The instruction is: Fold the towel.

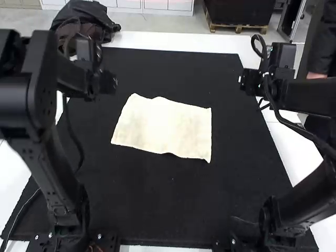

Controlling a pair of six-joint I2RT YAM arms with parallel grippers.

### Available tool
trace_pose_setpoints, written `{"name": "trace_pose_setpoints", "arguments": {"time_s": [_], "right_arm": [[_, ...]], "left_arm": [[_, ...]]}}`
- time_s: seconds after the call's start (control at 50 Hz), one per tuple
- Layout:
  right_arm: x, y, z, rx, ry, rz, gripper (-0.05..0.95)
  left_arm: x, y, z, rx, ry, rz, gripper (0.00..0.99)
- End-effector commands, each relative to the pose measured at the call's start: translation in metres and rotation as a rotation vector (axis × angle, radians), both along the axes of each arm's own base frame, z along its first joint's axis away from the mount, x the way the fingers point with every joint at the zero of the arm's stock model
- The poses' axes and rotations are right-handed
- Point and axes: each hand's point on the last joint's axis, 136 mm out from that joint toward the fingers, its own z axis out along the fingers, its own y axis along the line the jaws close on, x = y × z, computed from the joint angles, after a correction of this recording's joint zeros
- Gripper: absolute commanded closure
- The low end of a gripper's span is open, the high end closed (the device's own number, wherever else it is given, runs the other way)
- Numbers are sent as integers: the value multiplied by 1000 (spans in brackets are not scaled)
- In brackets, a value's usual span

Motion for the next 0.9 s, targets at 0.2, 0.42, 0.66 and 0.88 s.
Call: {"name": "trace_pose_setpoints", "arguments": {"time_s": [0.2, 0.42, 0.66, 0.88], "right_arm": [[-17, 54, -61, 96, 188, 151, -5], [-14, 67, -89, 198, 289, 160, -5], [-9, 87, -115, 216, 342, 193, -10], [3, 112, -118, 238, 318, 213, -10]], "left_arm": [[26, -24, -26, -94, 66, -85, 36], [40, -34, -51, -128, 119, -133, 36], [54, -33, -72, -110, 157, -147, 38], [70, -38, -77, -110, 144, -168, 38]]}}
